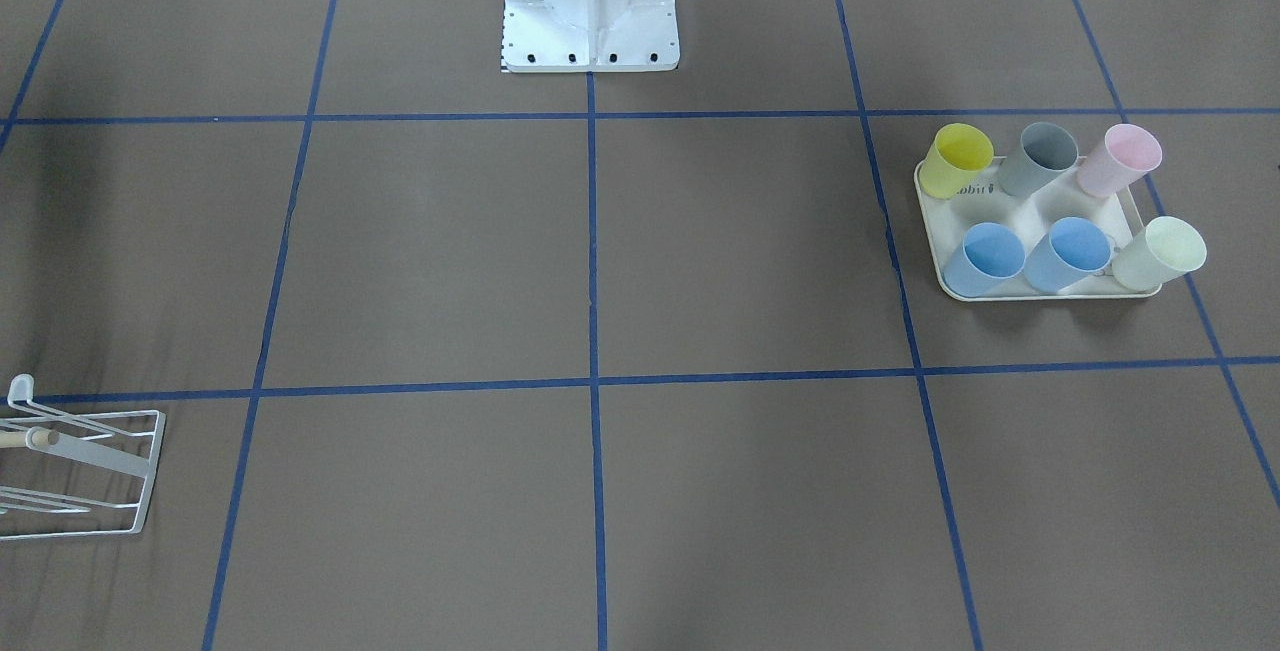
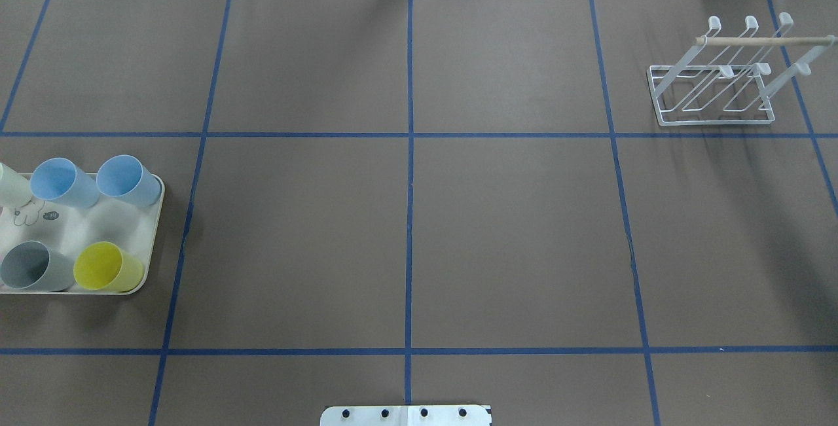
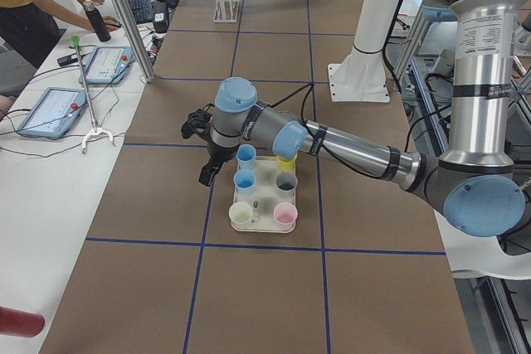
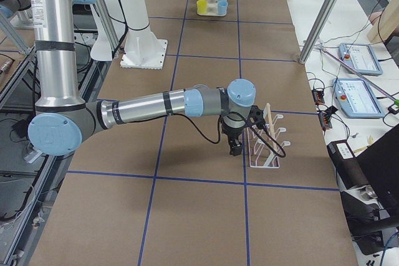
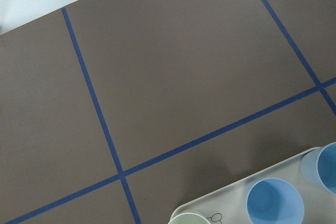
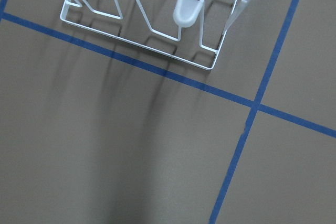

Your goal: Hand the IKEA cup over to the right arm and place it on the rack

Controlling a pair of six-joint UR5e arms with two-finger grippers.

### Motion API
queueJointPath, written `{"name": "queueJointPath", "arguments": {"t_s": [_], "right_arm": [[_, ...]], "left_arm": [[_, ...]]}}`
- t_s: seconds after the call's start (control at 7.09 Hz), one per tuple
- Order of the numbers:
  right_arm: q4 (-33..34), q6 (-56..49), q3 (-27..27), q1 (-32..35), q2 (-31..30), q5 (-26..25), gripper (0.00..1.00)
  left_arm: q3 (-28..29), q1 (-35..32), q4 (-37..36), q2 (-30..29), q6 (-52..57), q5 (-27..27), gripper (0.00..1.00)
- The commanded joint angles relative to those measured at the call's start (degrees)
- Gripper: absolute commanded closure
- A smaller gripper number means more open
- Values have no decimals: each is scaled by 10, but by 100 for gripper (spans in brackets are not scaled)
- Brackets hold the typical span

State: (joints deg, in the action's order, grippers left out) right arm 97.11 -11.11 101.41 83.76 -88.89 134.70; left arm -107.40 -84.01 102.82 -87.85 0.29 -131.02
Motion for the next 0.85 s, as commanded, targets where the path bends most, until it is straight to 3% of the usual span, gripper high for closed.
{"name": "queueJointPath", "arguments": {"t_s": [0.0,0.14,0.42,0.56,0.71], "right_arm": [[0,1,-2,0,-2,6,0],[-1,0,-6,0,-3,7,0],[-1,1,-2,-1,-3,36,0],[-1,1,-4,-1,-3,50,0],[-1,2,-4,-1,-1,50,0]], "left_arm": [[74,3,81,11,-2,0,0],[130,21,101,1,-31,-2,0],[174,81,142,0,-78,-1,1],[228,88,222,-2,-81,-2,1],[246,101,256,-13,-116,-2,1]]}}
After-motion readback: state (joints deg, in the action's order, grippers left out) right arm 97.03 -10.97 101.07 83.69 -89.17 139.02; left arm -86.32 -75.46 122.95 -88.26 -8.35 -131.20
